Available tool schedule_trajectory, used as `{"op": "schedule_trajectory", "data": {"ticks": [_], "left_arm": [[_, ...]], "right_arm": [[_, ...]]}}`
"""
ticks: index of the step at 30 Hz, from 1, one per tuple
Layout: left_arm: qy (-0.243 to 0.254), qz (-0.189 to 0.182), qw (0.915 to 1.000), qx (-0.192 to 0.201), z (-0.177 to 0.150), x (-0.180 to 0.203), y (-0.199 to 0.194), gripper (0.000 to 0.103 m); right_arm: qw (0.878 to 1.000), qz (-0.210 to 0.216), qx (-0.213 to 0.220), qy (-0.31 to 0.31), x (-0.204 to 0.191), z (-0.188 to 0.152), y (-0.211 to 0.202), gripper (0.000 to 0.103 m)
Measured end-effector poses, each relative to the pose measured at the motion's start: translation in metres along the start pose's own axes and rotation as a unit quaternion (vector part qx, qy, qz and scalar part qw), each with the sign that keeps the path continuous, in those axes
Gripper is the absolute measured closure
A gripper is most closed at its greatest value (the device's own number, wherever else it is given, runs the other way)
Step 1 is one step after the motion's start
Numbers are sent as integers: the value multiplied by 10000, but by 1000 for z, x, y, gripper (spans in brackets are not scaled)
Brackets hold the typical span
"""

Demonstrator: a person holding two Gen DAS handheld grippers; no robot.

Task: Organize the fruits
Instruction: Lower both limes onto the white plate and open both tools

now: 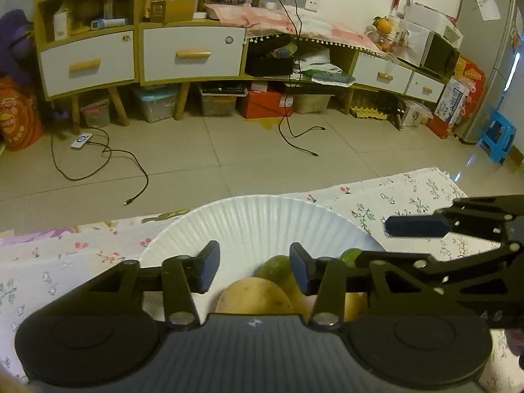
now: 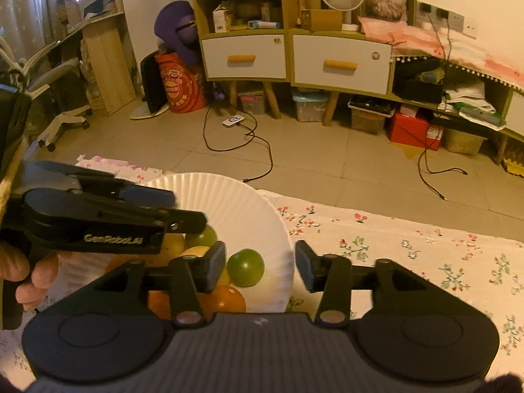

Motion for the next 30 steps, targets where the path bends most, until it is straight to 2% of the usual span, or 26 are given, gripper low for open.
{"op": "schedule_trajectory", "data": {"ticks": [2,6,8,11,13,15,19,26,30], "left_arm": [[11,28,10000,17,1,0,-5,59],[-16,116,9999,85,1,-2,-22,47],[29,148,9998,120,0,-1,-31,44],[73,186,9998,96,-3,0,-44,41],[144,229,9996,90,-7,1,-54,36],[229,246,9994,102,-10,2,-64,25],[339,259,9991,69,-19,2,-83,23],[350,238,9991,-27,-35,4,-112,12],[365,269,9989,-68,-44,3,-126,10]], "right_arm": [[10000,-76,13,26,1,2,-5,48],[9998,-164,-58,49,0,0,-16,42],[9997,-224,-124,15,-1,-1,-21,36],[9995,-252,-199,-71,-8,-4,-30,33],[9993,-261,-234,-112,-12,-6,-37,30],[9992,-276,-257,-155,-16,-7,-44,27],[9991,-268,-236,-208,-25,-8,-57,21],[9991,-260,-301,-129,-37,-15,-75,14],[9990,-268,-339,-90,-45,-21,-83,14]]}}
Point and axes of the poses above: each gripper's, at about its wrist camera, not at the fingertips, and y roughly the way its jaws point, x to its right, z to its top, the point moved 8 cm from there along y, roughly the way its jaws point, and after that the axes turned 11 degrees about x, right-handed, at the moved point
